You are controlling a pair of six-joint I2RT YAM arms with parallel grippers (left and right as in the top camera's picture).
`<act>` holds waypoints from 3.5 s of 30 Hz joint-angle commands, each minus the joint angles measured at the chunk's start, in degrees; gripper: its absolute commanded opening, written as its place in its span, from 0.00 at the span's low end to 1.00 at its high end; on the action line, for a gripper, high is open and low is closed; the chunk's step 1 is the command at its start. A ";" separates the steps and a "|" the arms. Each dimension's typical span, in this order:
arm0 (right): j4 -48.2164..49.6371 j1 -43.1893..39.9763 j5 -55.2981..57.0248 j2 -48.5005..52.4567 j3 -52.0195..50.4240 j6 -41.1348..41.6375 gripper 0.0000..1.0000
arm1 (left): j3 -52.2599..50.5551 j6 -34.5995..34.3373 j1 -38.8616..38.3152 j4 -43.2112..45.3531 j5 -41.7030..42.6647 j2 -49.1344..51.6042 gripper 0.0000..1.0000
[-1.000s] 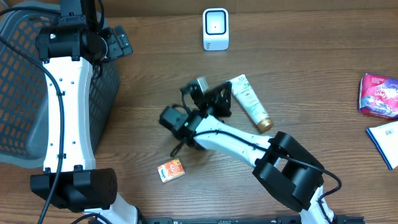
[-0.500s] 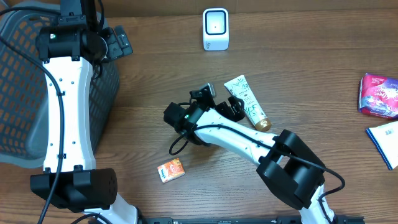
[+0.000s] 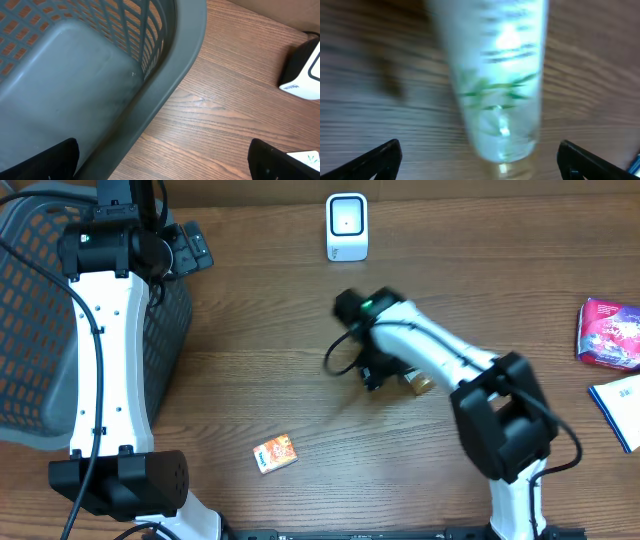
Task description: Scan the item barcode
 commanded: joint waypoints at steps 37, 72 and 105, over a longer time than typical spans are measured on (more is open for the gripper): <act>-8.15 -11.61 -54.53 -4.63 -0.24 -9.90 0.21 | -0.04 0.04 -0.11 -0.17 0.26 0.66 1.00; -11.98 -9.94 -89.88 -6.05 0.81 16.26 0.26 | -0.04 0.04 -0.11 -0.20 0.26 0.66 1.00; 2.16 -3.54 -96.13 -5.81 0.81 45.55 0.32 | -0.04 0.04 -0.07 -0.20 0.26 0.66 1.00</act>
